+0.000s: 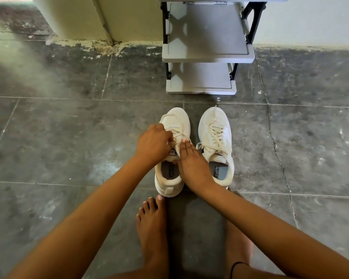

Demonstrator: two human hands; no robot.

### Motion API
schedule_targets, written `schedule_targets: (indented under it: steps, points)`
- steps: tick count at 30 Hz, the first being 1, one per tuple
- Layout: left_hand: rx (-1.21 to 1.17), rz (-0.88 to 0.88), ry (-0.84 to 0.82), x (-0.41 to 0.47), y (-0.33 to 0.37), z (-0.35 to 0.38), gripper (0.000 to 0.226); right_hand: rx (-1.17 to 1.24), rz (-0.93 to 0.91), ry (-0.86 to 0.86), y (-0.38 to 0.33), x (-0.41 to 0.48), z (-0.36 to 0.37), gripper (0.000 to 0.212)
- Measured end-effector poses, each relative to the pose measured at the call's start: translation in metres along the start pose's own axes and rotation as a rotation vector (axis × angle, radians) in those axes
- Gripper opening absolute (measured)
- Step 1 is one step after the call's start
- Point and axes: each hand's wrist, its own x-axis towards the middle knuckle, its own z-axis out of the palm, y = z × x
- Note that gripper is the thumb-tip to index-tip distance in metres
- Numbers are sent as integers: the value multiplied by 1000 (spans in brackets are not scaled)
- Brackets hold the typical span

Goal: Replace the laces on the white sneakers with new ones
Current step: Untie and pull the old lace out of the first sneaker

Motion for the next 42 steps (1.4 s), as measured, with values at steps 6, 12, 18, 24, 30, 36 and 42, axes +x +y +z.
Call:
schedule_targets:
  steps: [6,12,18,24,30,36,42]
  points:
    - [-477,-125,-11,11,10,-13,14,-13,-20,-9,1,-1,-1,57]
    - [-660,-181,-55,3,0,-16,18,-30,-20,-15,0,3,-1,58]
    - [-16,-28,-48,0,6,-12,21,-34,-7,3,-1,0,-1,56]
    - [-925,-199,13,11,14,-39,13,-50,-11,-10,0,0,-2,56]
    - [-414,-59,-99,5,3,-27,28,-53,-7,4,-1,0,-3,56]
    - [-123,-66,36,-1,5,-4,19,-54,-7,-4,-2,1,-3,57]
    - [-751,-176,99,6,3,-25,9,-42,-2,4,-2,2,-1,57]
